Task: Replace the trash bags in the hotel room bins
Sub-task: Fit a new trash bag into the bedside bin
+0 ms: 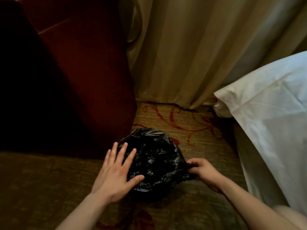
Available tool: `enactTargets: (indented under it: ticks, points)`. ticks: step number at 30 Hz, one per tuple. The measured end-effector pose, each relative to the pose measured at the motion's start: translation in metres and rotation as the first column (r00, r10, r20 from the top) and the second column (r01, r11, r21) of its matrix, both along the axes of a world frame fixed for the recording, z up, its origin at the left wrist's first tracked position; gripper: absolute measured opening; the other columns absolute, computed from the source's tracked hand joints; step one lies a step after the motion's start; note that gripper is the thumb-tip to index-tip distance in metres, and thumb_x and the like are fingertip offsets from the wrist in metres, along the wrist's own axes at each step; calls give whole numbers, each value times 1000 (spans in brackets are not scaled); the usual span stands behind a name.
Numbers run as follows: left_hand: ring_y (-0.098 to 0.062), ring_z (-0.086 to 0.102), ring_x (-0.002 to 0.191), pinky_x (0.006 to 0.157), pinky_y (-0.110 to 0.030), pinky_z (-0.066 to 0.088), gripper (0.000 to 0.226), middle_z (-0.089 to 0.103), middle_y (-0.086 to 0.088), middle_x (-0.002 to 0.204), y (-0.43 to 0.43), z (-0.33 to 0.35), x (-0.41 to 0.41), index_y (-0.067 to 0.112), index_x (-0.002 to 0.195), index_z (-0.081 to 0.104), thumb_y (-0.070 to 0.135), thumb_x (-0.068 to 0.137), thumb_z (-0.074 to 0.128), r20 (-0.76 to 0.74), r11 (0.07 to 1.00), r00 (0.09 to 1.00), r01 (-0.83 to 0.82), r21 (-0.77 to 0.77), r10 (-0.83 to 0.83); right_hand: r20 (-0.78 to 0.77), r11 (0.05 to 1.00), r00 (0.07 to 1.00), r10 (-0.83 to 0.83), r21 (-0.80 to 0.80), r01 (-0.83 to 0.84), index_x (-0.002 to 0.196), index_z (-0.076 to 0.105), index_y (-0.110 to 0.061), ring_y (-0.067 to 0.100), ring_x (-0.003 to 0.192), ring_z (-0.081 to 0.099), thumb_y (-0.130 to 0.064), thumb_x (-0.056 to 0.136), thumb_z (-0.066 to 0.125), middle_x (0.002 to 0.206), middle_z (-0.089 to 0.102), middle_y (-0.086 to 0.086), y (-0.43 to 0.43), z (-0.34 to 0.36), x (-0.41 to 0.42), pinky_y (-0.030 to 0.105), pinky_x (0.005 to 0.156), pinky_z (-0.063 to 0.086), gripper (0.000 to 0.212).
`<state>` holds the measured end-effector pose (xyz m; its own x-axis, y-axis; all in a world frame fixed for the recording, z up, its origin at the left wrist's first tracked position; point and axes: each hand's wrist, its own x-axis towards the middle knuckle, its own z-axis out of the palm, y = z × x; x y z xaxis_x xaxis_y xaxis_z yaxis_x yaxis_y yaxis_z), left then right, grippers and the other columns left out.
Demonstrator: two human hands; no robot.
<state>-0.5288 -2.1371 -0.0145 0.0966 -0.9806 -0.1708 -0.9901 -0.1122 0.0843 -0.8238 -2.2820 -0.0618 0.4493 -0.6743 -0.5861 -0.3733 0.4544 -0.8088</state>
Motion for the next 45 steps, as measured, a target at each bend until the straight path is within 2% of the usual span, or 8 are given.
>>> enactTargets:
  ticks: [8,13,16,19,23,29,37,45]
  points:
    - [-17,-38,141,122,-44,-7,90,-25,7,160,-2,-6,0,42,151,-11,90,75,2,4,1000,1000,-26,-15,26,331,838,902,-279,542,60,108,56,-11,9,38,37,7,87,49,64,49,8,0,-6,-19,41,69,57,28]
    - [-15,-31,145,120,-44,0,91,-10,6,163,-5,-13,1,40,152,3,88,76,6,-45,998,998,-45,-44,43,407,686,671,-620,697,211,104,58,-8,14,40,50,3,85,48,63,52,11,29,-17,-11,36,61,60,24]
    - [-15,-27,146,121,-46,1,90,-6,6,164,-4,-15,2,39,153,8,88,78,6,-38,998,998,-41,-56,39,443,631,547,-710,745,216,115,55,-1,31,72,73,5,84,50,95,71,27,35,-16,-9,43,73,62,32]
    - [-14,-30,145,121,-43,-5,88,-14,7,163,-3,-13,1,41,153,2,87,78,5,-35,998,999,-30,-64,27,535,740,613,-581,662,124,134,39,-9,36,110,68,13,84,61,128,61,29,24,-12,-16,44,83,59,59]
    - [-16,-26,147,121,-42,-8,86,-10,7,164,-5,-12,0,39,154,7,85,81,7,-38,995,999,-33,-96,30,249,920,902,-351,269,284,102,66,0,17,62,67,-5,90,66,83,73,12,17,-8,-5,26,54,53,13]
    - [-18,-26,147,121,-43,-8,85,-11,3,164,-3,-14,-1,38,154,5,84,83,8,-33,994,999,-28,-108,25,220,842,814,-538,105,528,94,71,5,28,87,73,-7,93,64,94,75,18,26,-14,18,39,78,60,14]
    - [-16,-27,146,122,-40,-9,85,-15,1,164,-4,-6,-5,38,154,-4,82,84,16,-57,989,997,-50,-141,42,153,887,892,-425,-126,444,103,50,-12,24,49,61,2,94,59,71,65,13,23,-6,37,33,41,54,18]
    - [-17,-30,145,118,-36,-16,79,-19,-2,163,-10,-11,-14,36,154,-5,76,89,17,-41,980,998,-62,-187,55,17,932,935,-353,-79,353,90,68,-3,20,46,63,-3,95,58,77,70,17,19,-11,40,31,45,57,11]
